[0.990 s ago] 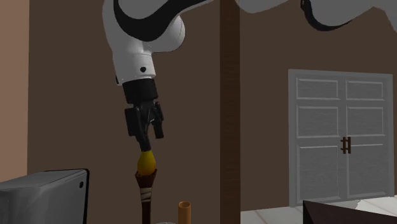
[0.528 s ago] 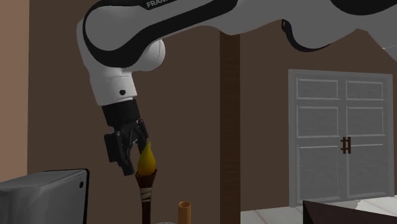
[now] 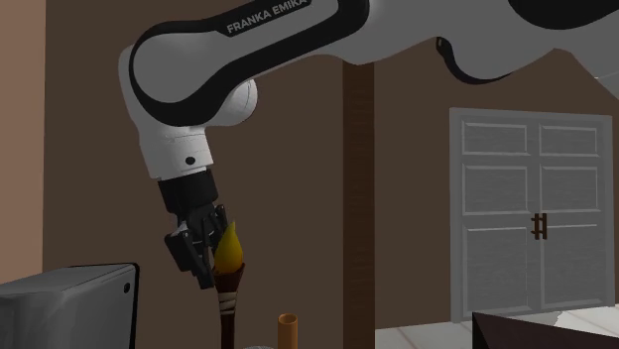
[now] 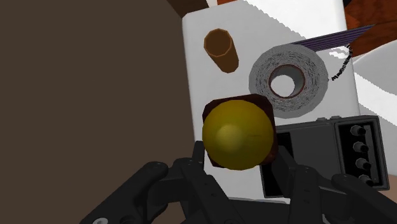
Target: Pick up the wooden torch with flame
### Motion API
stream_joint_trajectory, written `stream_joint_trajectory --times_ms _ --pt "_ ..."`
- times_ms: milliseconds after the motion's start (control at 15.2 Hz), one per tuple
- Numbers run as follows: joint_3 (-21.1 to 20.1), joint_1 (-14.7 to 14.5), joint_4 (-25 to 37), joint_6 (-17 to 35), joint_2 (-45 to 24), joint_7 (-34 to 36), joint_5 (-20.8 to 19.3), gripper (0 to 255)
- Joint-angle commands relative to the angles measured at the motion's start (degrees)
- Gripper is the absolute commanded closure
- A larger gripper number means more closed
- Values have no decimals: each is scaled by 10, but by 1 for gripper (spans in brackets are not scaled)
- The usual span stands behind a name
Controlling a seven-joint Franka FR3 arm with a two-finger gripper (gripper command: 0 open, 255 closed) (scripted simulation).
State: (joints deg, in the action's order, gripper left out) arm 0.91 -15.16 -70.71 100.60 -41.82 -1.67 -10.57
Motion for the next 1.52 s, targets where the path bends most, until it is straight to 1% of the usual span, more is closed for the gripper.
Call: stream_joint_trajectory --times_ms 0,396,924,1386,1452 --pt "0 0 -1 0 0 0 0 255" --pt "0 0 1 -1 -1 0 0 255" --pt "0 -1 37 -51 14 -8 2 255" --pt "0 -3 82 -101 19 -17 2 255" --pt "0 -3 83 -102 20 -17 2 255"
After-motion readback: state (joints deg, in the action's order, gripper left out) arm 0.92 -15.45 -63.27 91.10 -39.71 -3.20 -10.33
